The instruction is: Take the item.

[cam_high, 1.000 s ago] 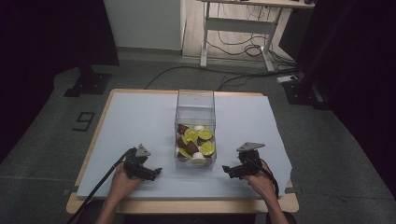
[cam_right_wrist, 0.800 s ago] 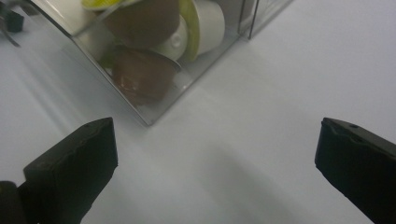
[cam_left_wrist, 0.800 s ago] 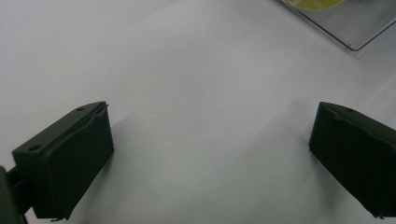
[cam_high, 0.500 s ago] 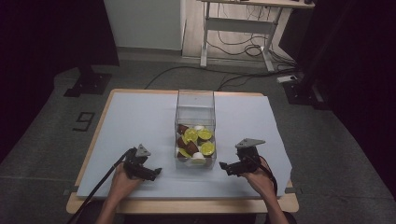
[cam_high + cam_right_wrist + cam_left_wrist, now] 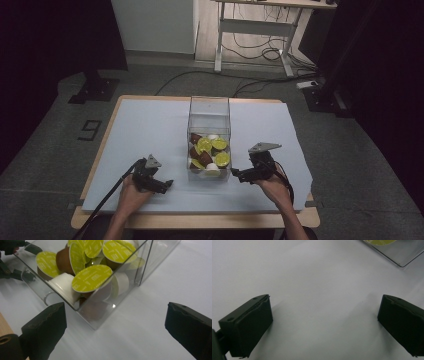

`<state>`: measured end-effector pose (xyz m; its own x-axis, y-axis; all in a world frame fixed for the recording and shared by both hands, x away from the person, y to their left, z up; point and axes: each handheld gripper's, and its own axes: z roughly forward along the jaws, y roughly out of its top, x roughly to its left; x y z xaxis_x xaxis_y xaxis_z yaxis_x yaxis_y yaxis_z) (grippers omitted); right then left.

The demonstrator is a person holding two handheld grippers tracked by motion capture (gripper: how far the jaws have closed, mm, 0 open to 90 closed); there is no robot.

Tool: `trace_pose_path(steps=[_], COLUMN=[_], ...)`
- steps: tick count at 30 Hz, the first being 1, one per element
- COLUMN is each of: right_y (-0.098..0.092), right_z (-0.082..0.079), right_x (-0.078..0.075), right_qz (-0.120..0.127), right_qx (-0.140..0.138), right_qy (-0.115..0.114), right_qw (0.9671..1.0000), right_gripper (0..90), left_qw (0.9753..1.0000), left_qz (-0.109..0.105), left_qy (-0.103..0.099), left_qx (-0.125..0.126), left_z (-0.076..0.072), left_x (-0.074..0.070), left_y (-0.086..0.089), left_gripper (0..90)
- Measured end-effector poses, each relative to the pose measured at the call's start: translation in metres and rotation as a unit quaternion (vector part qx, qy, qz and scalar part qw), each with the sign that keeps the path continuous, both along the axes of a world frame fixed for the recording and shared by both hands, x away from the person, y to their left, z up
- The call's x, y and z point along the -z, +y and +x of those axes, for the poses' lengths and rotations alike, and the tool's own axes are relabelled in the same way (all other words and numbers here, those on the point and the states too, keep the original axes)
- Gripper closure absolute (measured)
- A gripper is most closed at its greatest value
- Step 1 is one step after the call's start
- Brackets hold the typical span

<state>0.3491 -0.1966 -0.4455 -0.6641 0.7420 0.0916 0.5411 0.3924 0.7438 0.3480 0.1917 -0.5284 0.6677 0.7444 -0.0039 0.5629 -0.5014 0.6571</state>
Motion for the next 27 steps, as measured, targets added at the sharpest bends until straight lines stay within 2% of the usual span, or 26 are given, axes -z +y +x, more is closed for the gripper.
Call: trace_pose_path(steps=[8, 17, 21, 22, 27], right_y=[0.011, 0.030, 0.041, 0.045, 0.054], right_z=[0.001, 0.009, 0.012, 0.014, 0.019], right_x=[-0.009, -0.021, -0.023, -0.024, -0.024], right_qz=[-0.002, 0.004, -0.004, -0.004, -0.012], right_qx=[-0.006, -0.029, -0.035, -0.038, -0.042], right_qy=[-0.008, -0.008, -0.012, -0.010, -0.007], right_qw=[0.9999, 0.9995, 0.9993, 0.9992, 0.9990], right_gripper=[6.9, 7.1, 10.9, 14.2, 17.6], left_qw=[1.0000, 1.0000, 1.0000, 1.0000, 1.0000], left_qz=[0.001, 0.001, 0.001, 0.000, 0.001], left_qy=[0.000, 0.000, 0.000, 0.000, 0.000], left_qx=[0.001, 0.001, 0.001, 0.001, 0.001], left_z=[0.000, 0.000, 0.000, 0.000, 0.000], left_x=[0.000, 0.000, 0.000, 0.000, 0.000], left_y=[0.000, 0.000, 0.000, 0.000, 0.000], left_gripper=[0.0, 0.0, 0.0, 0.0, 0.0])
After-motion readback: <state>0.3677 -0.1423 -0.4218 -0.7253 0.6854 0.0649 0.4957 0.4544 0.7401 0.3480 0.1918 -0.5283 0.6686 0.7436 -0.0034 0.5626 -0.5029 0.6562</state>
